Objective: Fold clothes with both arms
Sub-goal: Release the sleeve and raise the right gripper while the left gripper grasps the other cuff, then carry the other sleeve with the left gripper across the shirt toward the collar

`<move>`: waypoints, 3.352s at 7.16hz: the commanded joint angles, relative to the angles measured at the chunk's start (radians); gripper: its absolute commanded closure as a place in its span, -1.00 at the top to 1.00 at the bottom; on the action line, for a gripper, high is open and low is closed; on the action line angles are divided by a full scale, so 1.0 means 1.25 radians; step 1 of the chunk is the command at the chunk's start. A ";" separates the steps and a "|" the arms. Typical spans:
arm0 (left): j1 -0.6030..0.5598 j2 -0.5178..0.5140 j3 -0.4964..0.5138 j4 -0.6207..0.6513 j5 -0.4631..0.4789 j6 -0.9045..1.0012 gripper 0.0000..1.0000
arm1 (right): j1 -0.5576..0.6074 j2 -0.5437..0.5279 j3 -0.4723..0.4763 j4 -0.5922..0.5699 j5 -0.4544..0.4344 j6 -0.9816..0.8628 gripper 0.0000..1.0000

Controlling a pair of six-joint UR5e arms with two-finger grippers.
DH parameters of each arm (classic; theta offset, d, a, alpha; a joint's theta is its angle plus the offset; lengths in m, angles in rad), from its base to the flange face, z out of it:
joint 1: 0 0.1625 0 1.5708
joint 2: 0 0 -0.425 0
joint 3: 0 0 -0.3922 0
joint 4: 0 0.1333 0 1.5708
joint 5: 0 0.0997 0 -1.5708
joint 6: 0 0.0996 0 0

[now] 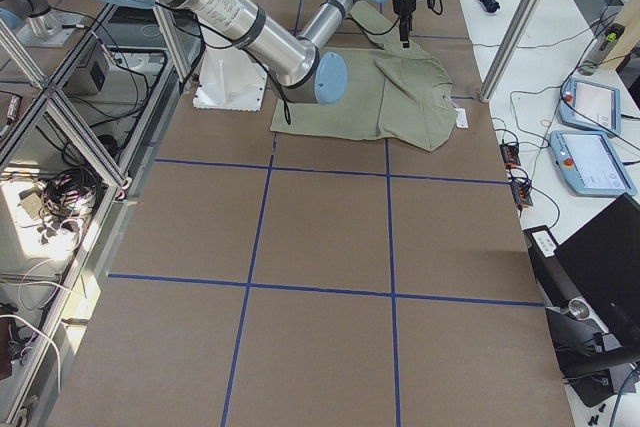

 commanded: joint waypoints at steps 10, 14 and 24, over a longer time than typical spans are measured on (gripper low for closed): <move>0.430 0.115 0.101 -0.166 0.333 -0.129 0.53 | 0.298 -0.646 0.517 -0.047 0.241 -0.585 1.00; 0.430 0.116 0.110 -0.166 0.335 -0.127 0.18 | 0.298 -0.645 0.516 -0.045 0.239 -0.584 1.00; 0.364 0.047 0.078 -0.183 0.335 -0.153 -1.00 | 0.298 -0.662 0.511 -0.047 0.241 -0.585 1.00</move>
